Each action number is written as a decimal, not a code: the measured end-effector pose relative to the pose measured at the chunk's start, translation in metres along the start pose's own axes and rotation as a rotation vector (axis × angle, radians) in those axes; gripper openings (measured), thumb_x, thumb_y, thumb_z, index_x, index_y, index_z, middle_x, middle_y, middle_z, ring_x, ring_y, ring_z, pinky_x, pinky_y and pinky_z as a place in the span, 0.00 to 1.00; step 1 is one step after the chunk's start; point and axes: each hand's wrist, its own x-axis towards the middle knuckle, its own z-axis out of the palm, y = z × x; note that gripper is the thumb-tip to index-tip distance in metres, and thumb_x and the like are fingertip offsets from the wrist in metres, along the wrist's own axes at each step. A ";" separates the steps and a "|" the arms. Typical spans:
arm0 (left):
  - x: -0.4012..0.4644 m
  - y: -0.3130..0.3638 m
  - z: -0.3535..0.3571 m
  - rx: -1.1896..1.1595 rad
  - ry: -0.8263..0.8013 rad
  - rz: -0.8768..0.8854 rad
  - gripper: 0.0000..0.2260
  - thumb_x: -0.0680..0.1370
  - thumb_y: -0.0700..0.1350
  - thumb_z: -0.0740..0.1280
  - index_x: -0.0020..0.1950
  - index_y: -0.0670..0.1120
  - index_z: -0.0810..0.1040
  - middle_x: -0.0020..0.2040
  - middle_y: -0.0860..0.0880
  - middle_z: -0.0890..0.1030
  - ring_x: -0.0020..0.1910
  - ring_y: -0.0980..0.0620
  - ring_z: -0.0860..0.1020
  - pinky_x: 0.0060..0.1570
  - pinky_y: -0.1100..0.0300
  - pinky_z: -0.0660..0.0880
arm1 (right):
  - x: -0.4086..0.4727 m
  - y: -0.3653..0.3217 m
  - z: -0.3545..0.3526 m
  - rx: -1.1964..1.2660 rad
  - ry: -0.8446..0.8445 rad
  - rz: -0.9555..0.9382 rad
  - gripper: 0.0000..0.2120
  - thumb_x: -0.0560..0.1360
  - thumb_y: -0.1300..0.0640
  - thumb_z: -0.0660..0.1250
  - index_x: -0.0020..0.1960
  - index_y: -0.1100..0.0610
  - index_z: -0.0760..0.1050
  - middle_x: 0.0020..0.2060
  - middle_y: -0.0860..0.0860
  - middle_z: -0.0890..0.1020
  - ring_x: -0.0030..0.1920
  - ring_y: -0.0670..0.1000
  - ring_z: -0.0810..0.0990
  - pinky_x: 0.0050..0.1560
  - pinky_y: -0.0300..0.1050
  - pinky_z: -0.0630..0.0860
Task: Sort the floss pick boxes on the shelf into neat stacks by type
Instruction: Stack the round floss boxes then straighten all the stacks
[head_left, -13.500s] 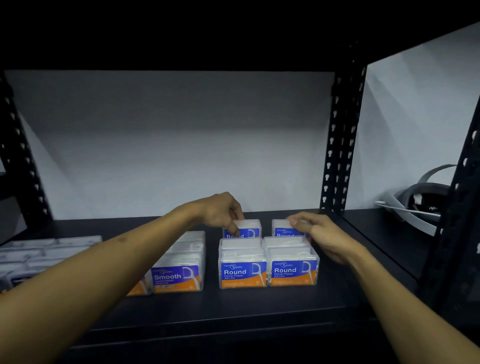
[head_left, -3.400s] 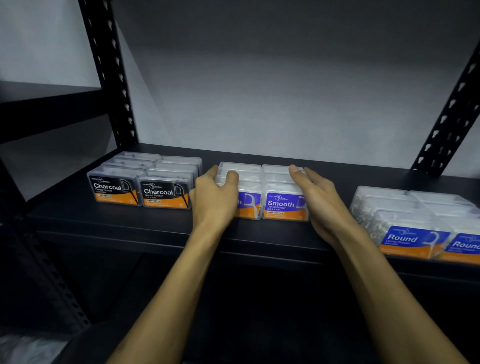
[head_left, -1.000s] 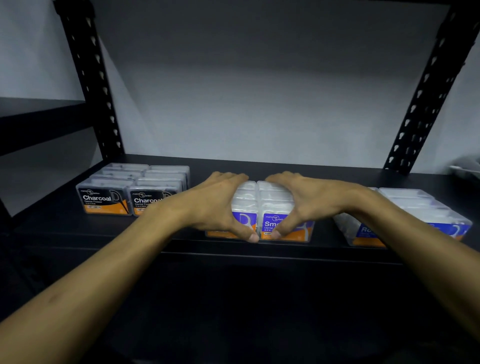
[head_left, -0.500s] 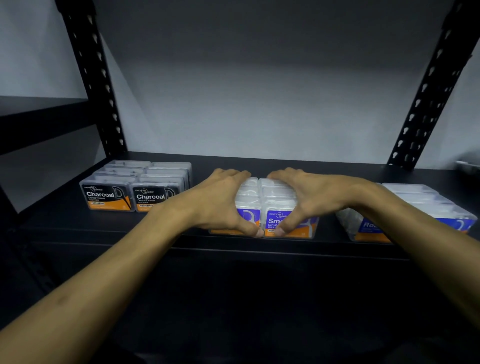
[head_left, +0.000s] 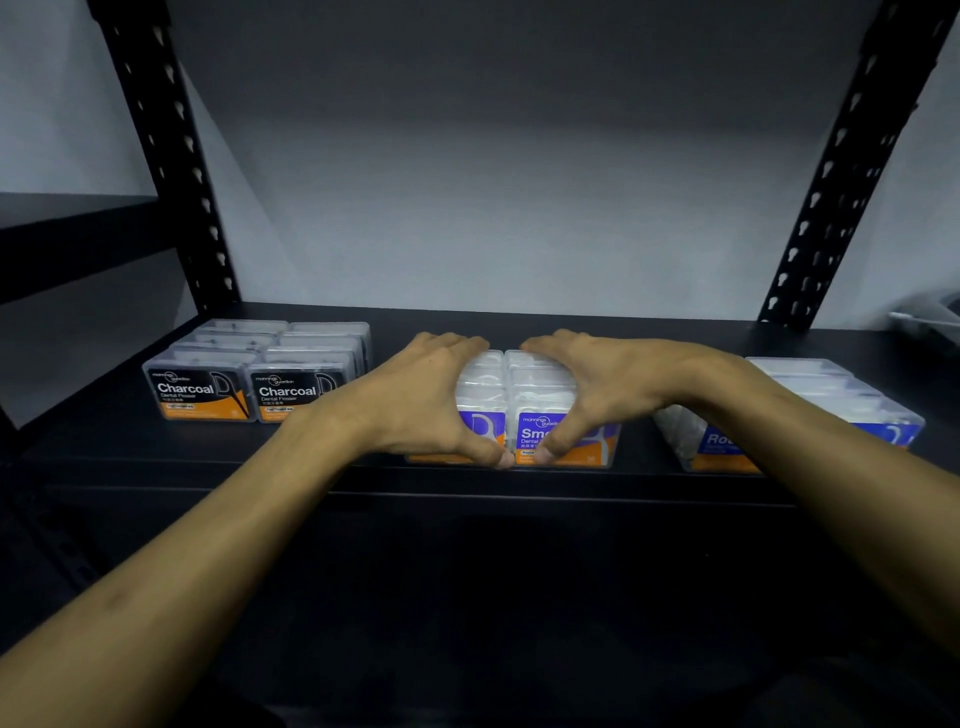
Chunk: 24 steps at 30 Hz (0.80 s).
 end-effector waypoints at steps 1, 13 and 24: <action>0.000 0.000 0.000 -0.001 0.005 0.002 0.50 0.57 0.71 0.76 0.73 0.49 0.68 0.66 0.51 0.74 0.63 0.48 0.71 0.65 0.55 0.68 | 0.000 0.000 0.000 -0.004 0.001 0.002 0.41 0.59 0.37 0.81 0.65 0.46 0.67 0.57 0.47 0.72 0.55 0.46 0.75 0.58 0.48 0.78; 0.002 -0.002 0.002 0.002 0.005 -0.010 0.50 0.55 0.73 0.73 0.72 0.50 0.68 0.65 0.53 0.75 0.63 0.49 0.71 0.64 0.53 0.70 | 0.001 0.001 0.000 0.013 -0.012 -0.003 0.39 0.59 0.37 0.81 0.64 0.45 0.67 0.57 0.47 0.72 0.55 0.46 0.75 0.57 0.47 0.78; 0.000 0.001 -0.002 0.006 -0.018 -0.015 0.53 0.58 0.69 0.78 0.77 0.47 0.64 0.72 0.50 0.71 0.69 0.48 0.68 0.69 0.56 0.65 | 0.000 -0.001 -0.002 -0.008 -0.022 -0.002 0.40 0.58 0.37 0.81 0.64 0.45 0.68 0.56 0.47 0.73 0.53 0.46 0.76 0.55 0.48 0.80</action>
